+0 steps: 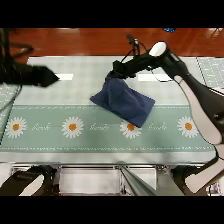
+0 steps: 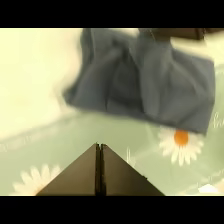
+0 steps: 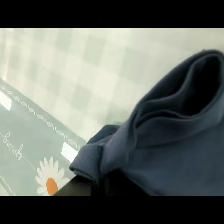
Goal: Fold the shirts.
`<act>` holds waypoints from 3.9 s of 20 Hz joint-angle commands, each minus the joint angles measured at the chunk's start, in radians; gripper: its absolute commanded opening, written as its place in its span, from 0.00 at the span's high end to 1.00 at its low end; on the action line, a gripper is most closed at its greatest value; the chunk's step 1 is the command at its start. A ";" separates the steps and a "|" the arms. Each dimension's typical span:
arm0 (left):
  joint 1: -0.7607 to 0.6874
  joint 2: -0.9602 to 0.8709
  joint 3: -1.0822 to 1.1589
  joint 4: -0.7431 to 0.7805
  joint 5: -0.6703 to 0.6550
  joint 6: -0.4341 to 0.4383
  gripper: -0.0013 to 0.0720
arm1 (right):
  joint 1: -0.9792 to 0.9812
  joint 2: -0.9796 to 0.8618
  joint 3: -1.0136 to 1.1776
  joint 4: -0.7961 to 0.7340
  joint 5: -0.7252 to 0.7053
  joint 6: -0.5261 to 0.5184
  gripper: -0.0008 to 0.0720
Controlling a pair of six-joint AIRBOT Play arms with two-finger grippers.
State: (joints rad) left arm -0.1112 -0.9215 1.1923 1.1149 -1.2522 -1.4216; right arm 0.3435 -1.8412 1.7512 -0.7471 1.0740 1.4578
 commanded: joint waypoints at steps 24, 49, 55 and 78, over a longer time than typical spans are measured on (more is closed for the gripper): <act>0.238 0.190 -0.326 -0.146 0.195 0.067 0.96 | -0.341 0.982 -0.909 -0.759 -0.113 0.488 0.43; 0.183 0.186 -0.462 -0.177 0.231 0.045 0.96 | -0.140 0.278 -0.411 0.151 -0.046 -0.120 0.96; 0.183 0.186 -0.462 -0.177 0.231 0.045 0.96 | -0.181 0.278 0.089 -0.082 0.109 0.105 0.96; 0.098 0.211 -0.461 -0.252 0.232 0.079 0.96 | -0.974 0.603 0.104 -0.378 0.618 0.352 0.96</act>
State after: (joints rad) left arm -0.0090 -0.7113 0.7307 0.8650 -1.0245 -1.3430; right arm -0.5449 -1.3037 1.9305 -1.0435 1.6417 1.8153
